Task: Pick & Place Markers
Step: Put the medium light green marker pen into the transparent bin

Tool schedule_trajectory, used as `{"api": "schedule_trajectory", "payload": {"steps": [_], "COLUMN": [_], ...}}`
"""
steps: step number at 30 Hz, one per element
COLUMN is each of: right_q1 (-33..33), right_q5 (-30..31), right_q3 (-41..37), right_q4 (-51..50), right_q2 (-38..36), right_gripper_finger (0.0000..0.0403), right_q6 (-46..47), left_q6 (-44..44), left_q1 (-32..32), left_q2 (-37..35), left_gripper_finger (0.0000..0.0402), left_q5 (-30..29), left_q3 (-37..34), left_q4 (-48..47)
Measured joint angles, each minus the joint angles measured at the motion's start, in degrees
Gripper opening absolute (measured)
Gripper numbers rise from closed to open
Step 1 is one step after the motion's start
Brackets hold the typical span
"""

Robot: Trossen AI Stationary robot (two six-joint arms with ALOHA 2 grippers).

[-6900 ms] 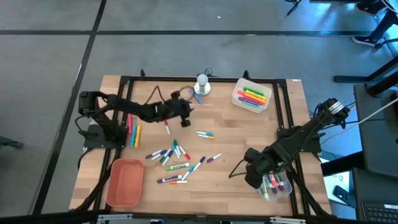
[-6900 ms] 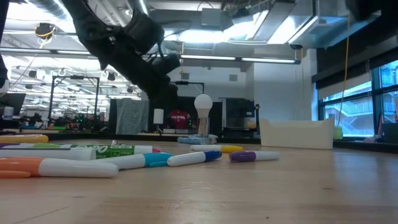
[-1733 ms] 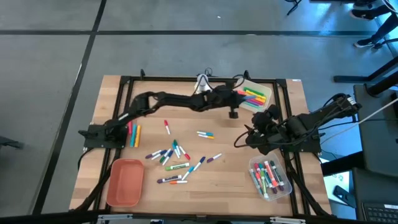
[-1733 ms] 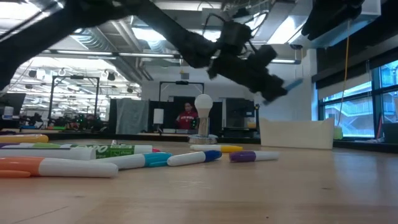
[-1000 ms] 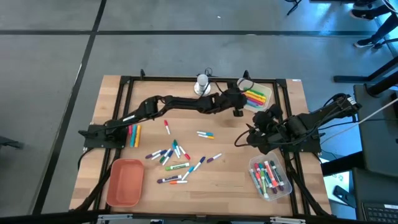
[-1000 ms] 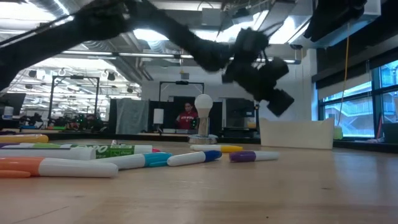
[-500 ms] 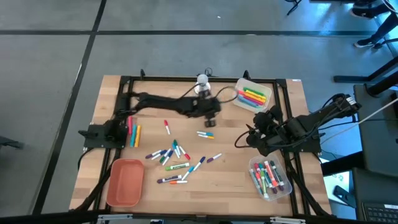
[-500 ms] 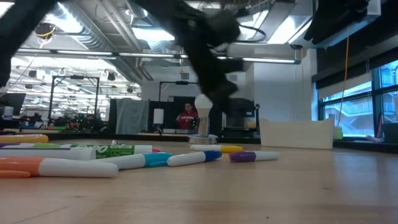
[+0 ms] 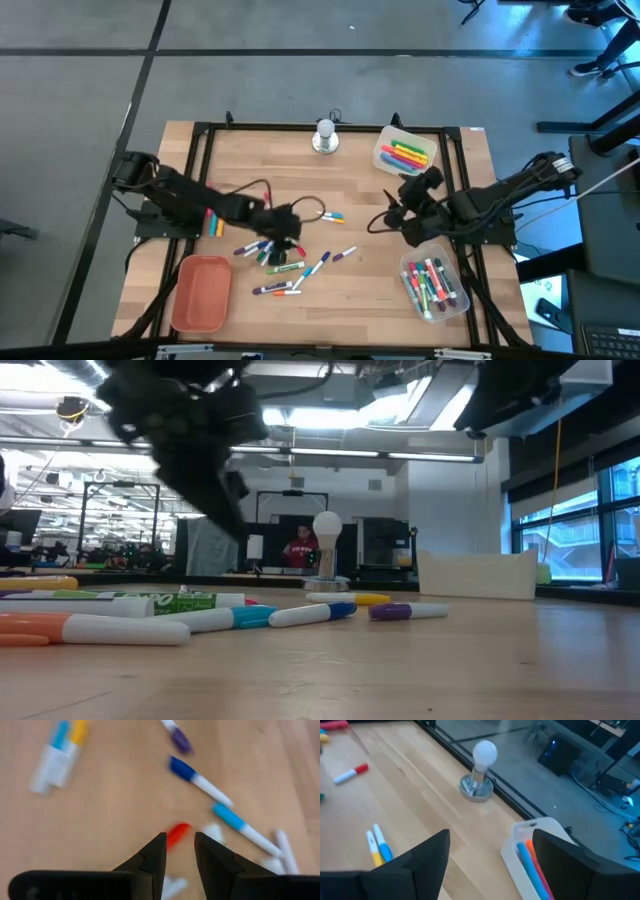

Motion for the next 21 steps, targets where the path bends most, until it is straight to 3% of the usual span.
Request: {"api": "schedule_trajectory", "payload": {"steps": [4, 8, 13, 17, 21], "right_q1": [-2.27, -4.0, -4.18, -1.19, 2.41], "right_q5": [-2.55, -10.4, -18.39, -17.96, -18.15], "right_q3": [-3.48, -6.3, -7.86, -7.91, -7.87], "right_q4": [10.68, 18.02, 23.08, 29.65, 41.76], "right_q2": [0.0, 0.02, 0.07, 1.05, 2.82], "right_gripper_finger": [0.0284, 0.0284, 0.0284, 0.0282, 0.0266], "right_q6": [-5.11, -7.32, -6.92, -10.29, -17.4], "left_q6": [-2.36, -3.37, -6.94, -9.42, -12.37], "left_q1": [-4.6, -8.85, -14.78, -19.09, -20.69], "left_q2": [1.45, 2.09, 2.23, 3.45, 6.75], "left_gripper_finger": [0.0098, 0.0106, 0.0128, 0.0152, 0.0171], "left_q5": [-0.02, -0.83, -9.16, -18.83, -19.71], "left_q3": [-2.57, -2.56, -2.51, -2.53, -2.49], "left_q4": [4.06, 5.47, 4.52, 1.14, 0.82]}}
